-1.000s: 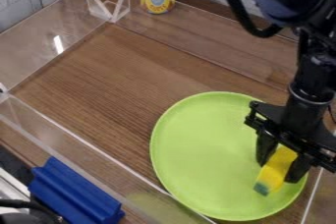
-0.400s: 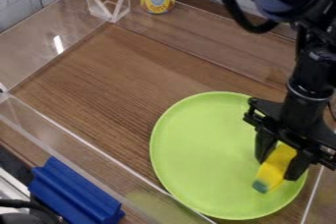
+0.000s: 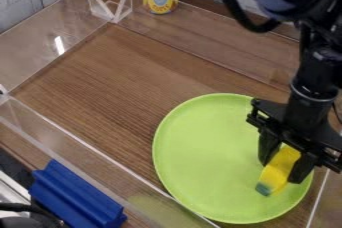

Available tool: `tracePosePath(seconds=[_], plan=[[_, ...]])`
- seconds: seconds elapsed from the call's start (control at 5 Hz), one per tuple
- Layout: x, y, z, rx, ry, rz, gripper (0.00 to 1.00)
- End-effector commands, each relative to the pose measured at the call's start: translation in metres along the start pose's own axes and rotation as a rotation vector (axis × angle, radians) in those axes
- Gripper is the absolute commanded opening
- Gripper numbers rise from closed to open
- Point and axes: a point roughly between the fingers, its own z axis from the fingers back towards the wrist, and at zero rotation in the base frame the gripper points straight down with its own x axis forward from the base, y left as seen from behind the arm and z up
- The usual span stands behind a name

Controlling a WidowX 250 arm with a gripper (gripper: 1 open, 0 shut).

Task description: Put the banana in the green plate

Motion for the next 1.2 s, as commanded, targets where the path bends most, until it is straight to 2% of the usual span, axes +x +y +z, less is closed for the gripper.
tracePosePath(seconds=[0.0,1.0], plan=[[0.003,-0.003,0.019,-0.021,-0.068,-0.013,0.0],[-0.004,-0.005,0.032,-0.031,-0.106,-0.027,0.0]])
